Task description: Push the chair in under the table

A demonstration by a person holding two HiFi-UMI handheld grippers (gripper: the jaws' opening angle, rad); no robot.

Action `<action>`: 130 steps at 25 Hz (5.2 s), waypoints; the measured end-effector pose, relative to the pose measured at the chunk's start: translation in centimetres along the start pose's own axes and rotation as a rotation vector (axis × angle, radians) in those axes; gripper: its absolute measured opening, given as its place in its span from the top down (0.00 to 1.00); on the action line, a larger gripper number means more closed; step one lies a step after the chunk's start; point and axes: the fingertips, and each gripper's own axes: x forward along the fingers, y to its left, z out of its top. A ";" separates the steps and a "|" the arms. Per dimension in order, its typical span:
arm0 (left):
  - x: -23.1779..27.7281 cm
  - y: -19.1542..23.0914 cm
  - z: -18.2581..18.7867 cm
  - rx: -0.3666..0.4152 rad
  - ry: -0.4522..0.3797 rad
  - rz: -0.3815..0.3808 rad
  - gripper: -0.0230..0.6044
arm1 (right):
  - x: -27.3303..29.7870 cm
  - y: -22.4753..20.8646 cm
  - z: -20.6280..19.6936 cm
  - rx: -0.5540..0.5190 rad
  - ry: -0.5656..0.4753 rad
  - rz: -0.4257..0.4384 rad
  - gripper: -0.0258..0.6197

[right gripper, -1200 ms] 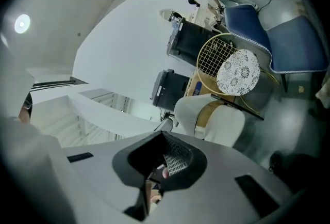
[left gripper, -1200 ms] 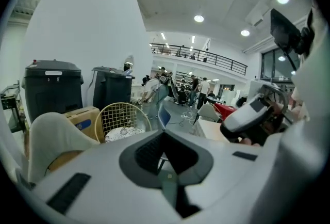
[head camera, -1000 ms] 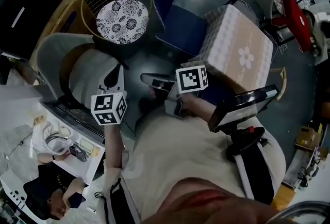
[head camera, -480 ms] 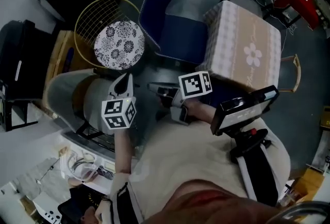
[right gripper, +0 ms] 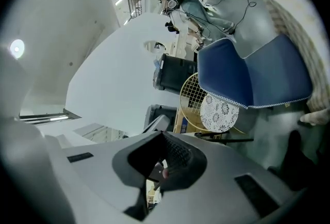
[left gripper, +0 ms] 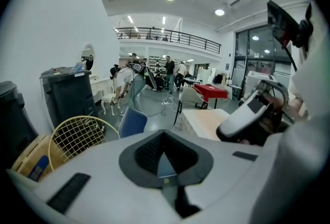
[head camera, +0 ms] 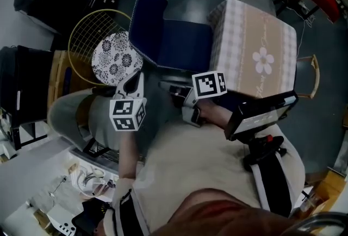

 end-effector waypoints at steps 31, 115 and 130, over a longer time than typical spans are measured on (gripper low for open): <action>14.3 13.0 7.6 0.110 0.037 -0.158 0.95 | 2.8 -3.0 14.9 0.072 -0.336 -0.126 0.94; 31.3 16.6 -7.6 0.149 0.902 -0.099 0.72 | -4.8 -7.4 21.6 0.205 -0.495 -0.157 0.94; 32.2 15.9 -7.2 0.135 0.885 -0.088 0.72 | -6.0 -8.3 22.1 0.222 -0.533 -0.152 0.94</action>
